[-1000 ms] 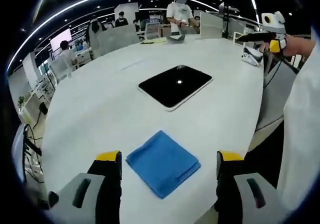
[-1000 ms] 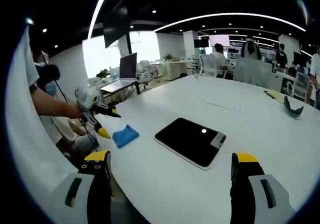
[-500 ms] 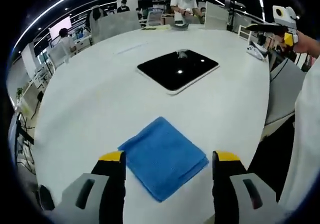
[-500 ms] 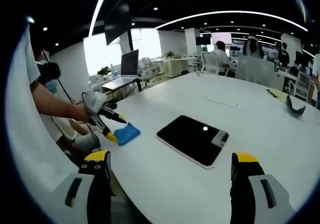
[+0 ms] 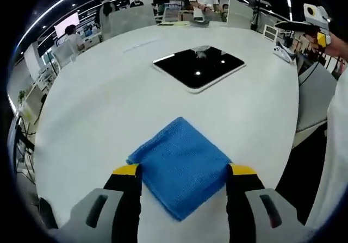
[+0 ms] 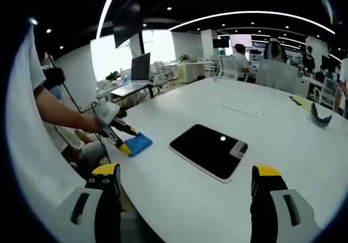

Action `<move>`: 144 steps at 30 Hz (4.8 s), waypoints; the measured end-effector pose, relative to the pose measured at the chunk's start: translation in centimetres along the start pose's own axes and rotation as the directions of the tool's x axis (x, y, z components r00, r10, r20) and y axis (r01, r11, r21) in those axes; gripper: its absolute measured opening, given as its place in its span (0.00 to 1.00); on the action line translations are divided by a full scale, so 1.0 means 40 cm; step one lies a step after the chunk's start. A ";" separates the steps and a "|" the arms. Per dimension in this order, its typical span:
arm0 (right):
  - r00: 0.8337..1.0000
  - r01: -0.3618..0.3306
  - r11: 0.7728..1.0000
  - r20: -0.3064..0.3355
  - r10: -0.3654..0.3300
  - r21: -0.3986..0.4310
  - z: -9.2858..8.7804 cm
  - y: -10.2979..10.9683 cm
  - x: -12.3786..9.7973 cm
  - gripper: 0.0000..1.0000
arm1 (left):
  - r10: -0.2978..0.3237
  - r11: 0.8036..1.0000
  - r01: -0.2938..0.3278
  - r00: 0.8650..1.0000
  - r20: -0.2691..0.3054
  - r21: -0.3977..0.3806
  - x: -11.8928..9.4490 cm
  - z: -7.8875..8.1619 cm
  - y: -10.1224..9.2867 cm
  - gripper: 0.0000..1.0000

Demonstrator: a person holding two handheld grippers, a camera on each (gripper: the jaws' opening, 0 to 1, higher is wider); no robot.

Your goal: Wipe the mirror surface with the cleaning cloth until all visible marks leave the cleaned area.

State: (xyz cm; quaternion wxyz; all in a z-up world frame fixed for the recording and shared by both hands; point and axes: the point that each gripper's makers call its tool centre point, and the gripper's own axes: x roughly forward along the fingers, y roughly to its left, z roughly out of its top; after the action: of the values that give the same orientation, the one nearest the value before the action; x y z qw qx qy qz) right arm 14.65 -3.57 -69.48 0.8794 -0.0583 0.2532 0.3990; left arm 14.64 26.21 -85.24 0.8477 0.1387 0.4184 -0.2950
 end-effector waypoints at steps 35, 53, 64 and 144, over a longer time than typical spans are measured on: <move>1.000 0.001 1.000 -0.019 0.000 0.005 -0.007 -0.001 0.016 1.00 | 0.063 0.998 -0.065 0.996 0.070 0.026 0.008 0.023 0.042 0.14; 1.000 0.008 1.000 -0.020 -0.008 -0.001 -0.003 -0.002 0.015 0.99 | 0.061 0.997 -0.055 0.992 0.111 -0.060 0.008 0.030 0.052 0.08; 1.000 0.007 1.000 -0.013 -0.007 0.010 -0.006 0.003 0.013 0.98 | 0.086 0.995 -0.080 0.989 0.116 -0.057 0.001 0.045 0.058 0.07; 0.998 0.063 0.994 -0.007 -0.063 0.085 0.011 -0.058 0.070 0.98 | 0.014 0.995 -0.031 0.986 0.168 0.096 0.258 0.496 0.165 0.07</move>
State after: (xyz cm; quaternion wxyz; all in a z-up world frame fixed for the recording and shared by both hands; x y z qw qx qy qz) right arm 18.06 -3.09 -70.73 0.8927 -0.0295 0.2697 0.3598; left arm 36.06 17.88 -81.36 0.8753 0.1597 0.3293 -0.3161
